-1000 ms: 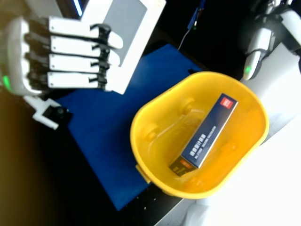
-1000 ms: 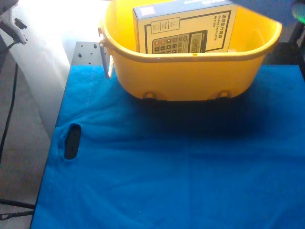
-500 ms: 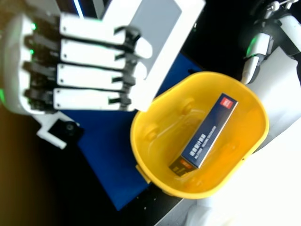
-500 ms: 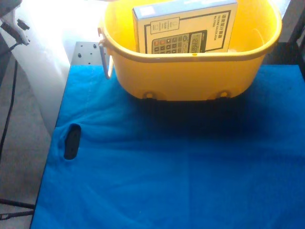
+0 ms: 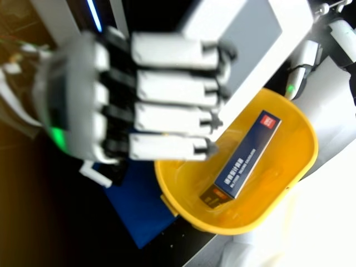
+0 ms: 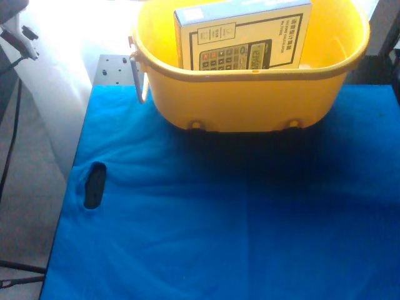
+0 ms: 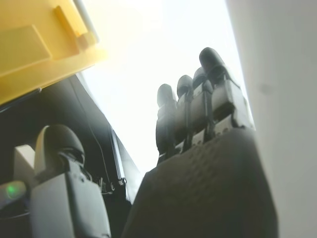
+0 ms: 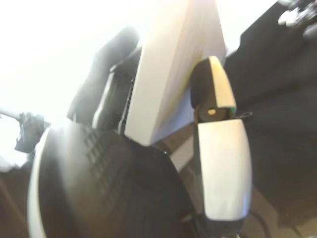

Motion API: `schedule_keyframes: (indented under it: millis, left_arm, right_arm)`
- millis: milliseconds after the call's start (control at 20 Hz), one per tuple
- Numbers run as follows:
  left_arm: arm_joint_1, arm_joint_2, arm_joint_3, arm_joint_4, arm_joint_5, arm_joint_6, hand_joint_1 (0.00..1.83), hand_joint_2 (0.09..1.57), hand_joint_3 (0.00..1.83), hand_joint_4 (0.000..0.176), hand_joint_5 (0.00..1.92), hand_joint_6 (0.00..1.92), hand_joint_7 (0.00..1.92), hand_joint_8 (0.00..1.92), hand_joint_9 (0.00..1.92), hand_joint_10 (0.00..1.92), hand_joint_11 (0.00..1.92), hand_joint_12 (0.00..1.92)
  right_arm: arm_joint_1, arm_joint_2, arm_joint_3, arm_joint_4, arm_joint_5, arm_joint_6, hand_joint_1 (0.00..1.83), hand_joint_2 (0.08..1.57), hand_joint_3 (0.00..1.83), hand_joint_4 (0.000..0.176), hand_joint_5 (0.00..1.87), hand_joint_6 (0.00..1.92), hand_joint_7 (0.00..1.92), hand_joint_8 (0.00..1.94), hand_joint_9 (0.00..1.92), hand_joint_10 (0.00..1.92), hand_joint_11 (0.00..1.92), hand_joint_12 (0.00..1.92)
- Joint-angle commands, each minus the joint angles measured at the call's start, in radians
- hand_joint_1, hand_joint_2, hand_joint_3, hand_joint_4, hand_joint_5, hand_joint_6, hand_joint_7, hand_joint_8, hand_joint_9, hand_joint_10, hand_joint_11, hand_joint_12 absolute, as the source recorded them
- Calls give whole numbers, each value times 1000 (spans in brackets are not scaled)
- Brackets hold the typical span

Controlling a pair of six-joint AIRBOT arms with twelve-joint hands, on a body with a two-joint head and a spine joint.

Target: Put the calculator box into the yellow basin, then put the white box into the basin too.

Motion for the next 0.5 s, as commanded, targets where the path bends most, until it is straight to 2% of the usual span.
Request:
schedule_keyframes:
  millis: [0,50,100,150,200,250,300,350,400,450]
  left_arm:
    - [-20,1,-3,9,-126,-4,693,928,0,20,327,10,212,9,105,15,0,542]
    - [-23,1,-9,16,-129,-4,699,935,0,4,318,5,195,3,87,10,0,366]
    - [-27,2,-11,19,-130,-4,709,950,4,0,311,2,187,1,96,11,0,308]
    - [-35,2,-15,28,-132,-4,719,959,4,0,318,3,186,0,103,10,0,360]
    - [-39,4,-20,34,-134,-4,731,982,8,0,329,5,188,1,103,7,0,401]
    - [-41,8,-24,36,-137,-4,746,995,12,0,329,4,170,0,92,2,0,412]
    - [-43,12,-28,37,-139,-4,755,991,6,0,332,3,160,0,79,0,0,382]
    - [-45,17,-33,38,-141,-4,756,964,0,0,340,4,170,2,85,3,0,408]
    - [-47,20,-37,41,-144,-4,741,949,0,0,340,3,180,3,103,8,0,471]
    - [-47,21,-39,43,-147,-4,741,949,0,0,340,3,180,3,103,8,0,471]
  right_arm:
    - [22,0,8,-34,-112,8,1333,1163,0,0,880,1174,877,1073,802,1227,653,1455]
    - [24,-5,12,-34,-108,8,1282,1128,0,0,963,876,981,1184,968,1409,876,1712]
    - [24,-7,13,-34,-106,8,1267,1133,0,0,978,774,957,1304,972,1579,921,1849]
    - [24,-11,15,-34,-98,8,1355,1130,0,0,933,866,969,1096,893,1435,772,1682]
    - [24,-15,18,-34,-91,8,1369,1135,1,0,946,852,927,1104,853,1459,722,1711]
    - [24,-20,21,-34,-86,8,1366,1145,5,0,827,1174,951,1026,834,1329,503,1585]
    - [24,-22,24,-34,-83,8,1223,1182,7,0,770,1303,896,1126,676,1027,380,1511]
    - [24,-23,26,-34,-81,8,1265,1039,0,0,491,720,486,575,325,721,75,1482]
    - [26,-23,26,-34,-81,8,1210,978,0,0,416,390,343,226,147,476,14,1234]
    - [27,-23,26,-34,-81,8,1210,978,0,0,416,390,343,226,147,476,14,1234]
